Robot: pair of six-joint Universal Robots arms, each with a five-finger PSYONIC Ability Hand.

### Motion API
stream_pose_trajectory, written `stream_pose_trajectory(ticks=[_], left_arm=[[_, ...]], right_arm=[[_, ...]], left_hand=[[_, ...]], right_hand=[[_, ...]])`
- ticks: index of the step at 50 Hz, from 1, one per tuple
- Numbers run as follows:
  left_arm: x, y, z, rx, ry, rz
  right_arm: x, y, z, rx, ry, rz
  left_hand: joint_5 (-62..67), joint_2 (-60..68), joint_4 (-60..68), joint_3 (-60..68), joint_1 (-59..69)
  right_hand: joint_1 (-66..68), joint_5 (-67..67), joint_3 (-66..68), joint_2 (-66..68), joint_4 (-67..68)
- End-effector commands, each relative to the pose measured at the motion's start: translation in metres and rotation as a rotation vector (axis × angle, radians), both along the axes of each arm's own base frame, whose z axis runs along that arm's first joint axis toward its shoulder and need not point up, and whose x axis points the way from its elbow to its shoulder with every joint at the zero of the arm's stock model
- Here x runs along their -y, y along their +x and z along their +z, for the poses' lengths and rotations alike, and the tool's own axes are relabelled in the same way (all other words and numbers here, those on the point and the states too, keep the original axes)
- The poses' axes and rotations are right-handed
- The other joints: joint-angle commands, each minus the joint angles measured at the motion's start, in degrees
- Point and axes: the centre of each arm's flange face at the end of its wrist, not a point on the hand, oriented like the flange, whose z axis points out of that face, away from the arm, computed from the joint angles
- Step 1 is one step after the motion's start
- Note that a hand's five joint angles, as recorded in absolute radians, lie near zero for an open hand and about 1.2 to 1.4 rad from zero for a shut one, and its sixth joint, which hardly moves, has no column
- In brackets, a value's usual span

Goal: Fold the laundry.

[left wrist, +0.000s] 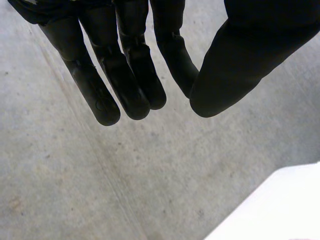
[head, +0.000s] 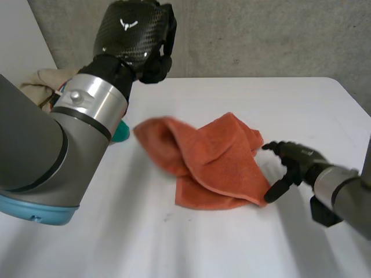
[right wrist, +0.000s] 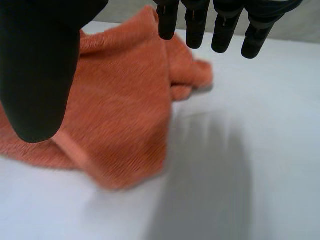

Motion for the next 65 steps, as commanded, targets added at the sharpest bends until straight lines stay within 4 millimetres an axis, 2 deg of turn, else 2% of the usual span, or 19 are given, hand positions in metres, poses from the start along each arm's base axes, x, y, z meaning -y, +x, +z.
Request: stream_pose_trajectory(ticks=[1,4,6,8,9,10,14,18,24,32,40,48,51,54,55,60,62,63,65], left_arm=[[0.0,-0.001,0.013,-0.023,-0.03,-0.003],[0.0,-0.002,0.011,-0.019,-0.025,-0.003],[0.002,-0.004,0.002,0.001,-0.006,-0.01],[0.002,-0.003,-0.004,0.015,0.014,-0.008],[0.002,-0.003,-0.015,0.041,0.048,-0.007],[0.003,-0.001,-0.022,0.059,0.071,0.0],[0.006,0.005,-0.06,0.148,0.198,0.022],[0.023,0.027,-0.091,0.206,0.293,0.095],[0.053,0.059,-0.116,0.223,0.361,0.2],[0.095,0.085,-0.16,0.259,0.486,0.214],[0.102,0.079,-0.194,0.3,0.603,0.119],[0.107,0.068,-0.214,0.331,0.655,0.092],[0.106,0.062,-0.218,0.339,0.662,0.077],[0.108,0.056,-0.218,0.343,0.658,0.071],[0.109,0.055,-0.218,0.342,0.657,0.072],[0.11,0.046,-0.2,0.318,0.607,0.061],[0.108,0.044,-0.18,0.298,0.56,0.063],[0.104,0.045,-0.148,0.266,0.488,0.073],[0.098,0.046,-0.119,0.229,0.415,0.081]], right_arm=[[0.005,0.024,-0.05,0.061,0.01,0.04],[0.004,0.044,-0.062,0.049,0.01,0.087],[0.009,0.045,-0.061,0.034,-0.018,0.064],[0.013,0.043,-0.058,0.021,-0.054,0.042],[0.015,0.044,-0.055,0.008,-0.092,0.041],[0.015,0.044,-0.053,-0.001,-0.11,0.044],[0.013,0.04,-0.039,-0.046,-0.183,0.063],[0.008,0.037,-0.037,-0.095,-0.202,0.082],[0.001,0.036,-0.039,-0.145,-0.207,0.106],[0.001,0.034,-0.04,-0.191,-0.226,0.125],[0.004,0.036,-0.038,-0.19,-0.239,0.128],[0.007,0.038,-0.038,-0.188,-0.248,0.129],[0.009,0.038,-0.041,-0.192,-0.243,0.129],[0.01,0.039,-0.042,-0.201,-0.247,0.134],[0.012,0.039,-0.042,-0.209,-0.257,0.136],[0.018,0.039,-0.031,-0.228,-0.315,0.14],[0.021,0.039,-0.014,-0.243,-0.37,0.14],[0.022,0.039,-0.002,-0.248,-0.408,0.14],[0.022,0.039,0.026,-0.259,-0.501,0.137]], left_hand=[[13.8,11.4,11.2,11.7,13.1],[13.8,11.4,11.2,11.7,13.1],[13.8,11.4,11.2,11.7,13.1],[13.8,11.4,11.2,11.7,13.1],[-16.0,-18.4,-18.6,-18.1,-16.7],[-30.9,-33.3,-33.5,-33.0,-31.7],[-53.4,-55.8,-56.0,-55.5,-54.2],[-53.8,-56.2,-56.4,-55.9,-54.5],[-51.9,-54.4,-54.5,-54.0,-52.7],[-51.4,-53.9,-54.0,-53.5,-52.2],[-48.2,-50.7,-50.8,-50.3,-49.0],[-40.4,-42.8,-42.9,-42.5,-41.1],[-31.4,-33.9,-34.0,-33.5,-32.2],[7.1,4.7,4.6,5.0,6.4],[13.7,11.3,11.2,11.7,13.0],[13.8,11.4,11.2,11.7,13.1],[13.8,11.4,11.2,11.7,13.1],[13.8,11.4,11.2,11.7,13.1],[13.8,11.4,11.2,11.7,13.1]], right_hand=[[-0.1,0.0,0.6,0.6,0.4],[7.3,7.3,7.9,7.9,7.8],[25.1,25.1,25.7,25.7,25.6],[34.1,34.1,34.7,34.7,34.6],[34.3,34.3,34.9,34.9,34.8],[34.1,34.1,34.7,34.7,34.6],[31.2,31.3,31.9,31.9,31.7],[28.0,28.1,28.7,28.7,28.5],[28.2,28.2,28.8,28.8,28.7],[31.6,31.6,32.2,32.2,32.1],[33.4,33.4,34.0,34.1,33.9],[33.4,33.4,34.0,34.1,33.9],[35.3,35.3,35.9,35.9,35.8],[48.3,48.3,48.9,49.0,48.8],[63.7,63.7,64.3,64.3,64.2],[67.3,67.4,68.0,68.0,67.8],[67.3,67.4,68.0,68.0,67.8],[67.3,67.4,68.0,68.0,67.8],[67.3,67.4,68.0,68.0,67.8]])
